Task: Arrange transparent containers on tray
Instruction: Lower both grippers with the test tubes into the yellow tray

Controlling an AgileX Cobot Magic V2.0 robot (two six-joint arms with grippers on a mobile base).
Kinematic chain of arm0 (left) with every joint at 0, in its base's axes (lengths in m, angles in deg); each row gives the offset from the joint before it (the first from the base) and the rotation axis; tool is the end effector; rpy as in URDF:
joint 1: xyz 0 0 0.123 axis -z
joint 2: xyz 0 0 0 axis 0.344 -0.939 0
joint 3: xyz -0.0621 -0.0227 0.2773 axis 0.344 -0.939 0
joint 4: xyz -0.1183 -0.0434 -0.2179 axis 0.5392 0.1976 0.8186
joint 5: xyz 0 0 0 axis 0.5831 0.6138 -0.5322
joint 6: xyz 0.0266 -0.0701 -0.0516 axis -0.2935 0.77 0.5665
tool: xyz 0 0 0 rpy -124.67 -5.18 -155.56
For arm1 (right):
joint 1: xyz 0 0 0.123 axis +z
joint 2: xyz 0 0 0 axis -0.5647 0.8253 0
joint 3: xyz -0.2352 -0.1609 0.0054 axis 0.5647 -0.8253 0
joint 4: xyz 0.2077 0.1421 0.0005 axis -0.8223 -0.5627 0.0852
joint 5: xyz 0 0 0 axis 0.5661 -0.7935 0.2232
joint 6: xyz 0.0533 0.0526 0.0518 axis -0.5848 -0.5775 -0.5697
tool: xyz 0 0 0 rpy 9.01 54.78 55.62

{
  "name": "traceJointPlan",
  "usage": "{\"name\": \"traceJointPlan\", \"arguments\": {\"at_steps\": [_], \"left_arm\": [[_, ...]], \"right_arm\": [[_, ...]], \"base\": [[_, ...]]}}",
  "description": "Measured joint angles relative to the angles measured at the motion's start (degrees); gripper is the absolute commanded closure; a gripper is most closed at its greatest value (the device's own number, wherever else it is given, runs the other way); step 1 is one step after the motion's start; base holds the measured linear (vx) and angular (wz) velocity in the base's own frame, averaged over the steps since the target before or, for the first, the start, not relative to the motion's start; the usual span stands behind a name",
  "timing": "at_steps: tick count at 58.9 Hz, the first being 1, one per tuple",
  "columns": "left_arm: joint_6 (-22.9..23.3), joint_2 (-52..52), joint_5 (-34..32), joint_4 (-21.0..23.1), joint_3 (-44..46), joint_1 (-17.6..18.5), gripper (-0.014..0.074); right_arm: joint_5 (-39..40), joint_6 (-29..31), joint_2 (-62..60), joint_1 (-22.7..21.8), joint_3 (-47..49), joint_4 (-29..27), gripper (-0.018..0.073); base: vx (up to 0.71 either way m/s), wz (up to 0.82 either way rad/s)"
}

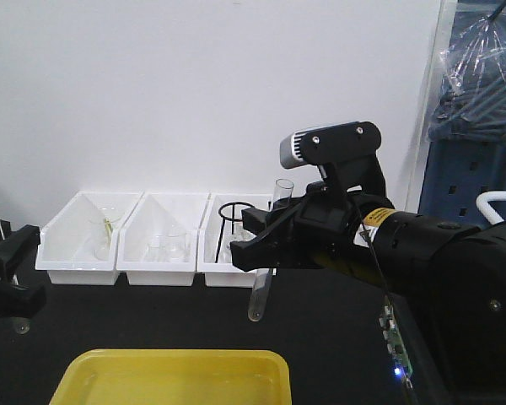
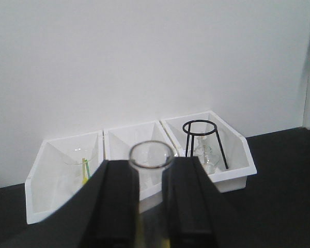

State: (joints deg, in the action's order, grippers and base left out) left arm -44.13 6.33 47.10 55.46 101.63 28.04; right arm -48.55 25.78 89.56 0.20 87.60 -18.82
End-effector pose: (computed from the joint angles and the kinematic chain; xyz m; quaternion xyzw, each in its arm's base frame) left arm 0.2376 -0.0385 0.3357 0.0703 0.7145 -0.0684 0.6927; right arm 0.2815 0.1956 0.3769 -0.2253 0.7584 0.1977 0.5788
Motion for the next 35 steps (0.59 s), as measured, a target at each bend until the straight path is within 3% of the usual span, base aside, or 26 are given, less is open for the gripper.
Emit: {"name": "traceJointPlan", "arguments": {"at_steps": [9,21,35], "left_arm": [[1.3,0.0,5.6,0.0,0.0,1.5,0.0603],[1.3,-0.7,20.8,0.5,2.5,5.9,0.0603],[1.3,-7.6,34.5,7.8,10.2,7.8,0.0603]], "right_arm": [[-4.6,-2.3,0.1,0.0,0.0,-1.3,0.0571],[-10.9,-4.6,2.7,0.0,0.0,-7.5,0.0571],[-15.9,-4.4,8.8,0.0,0.0,-14.9,0.0571]], "base": [[0.00,0.00],[0.00,0.00],[0.00,0.00]]}}
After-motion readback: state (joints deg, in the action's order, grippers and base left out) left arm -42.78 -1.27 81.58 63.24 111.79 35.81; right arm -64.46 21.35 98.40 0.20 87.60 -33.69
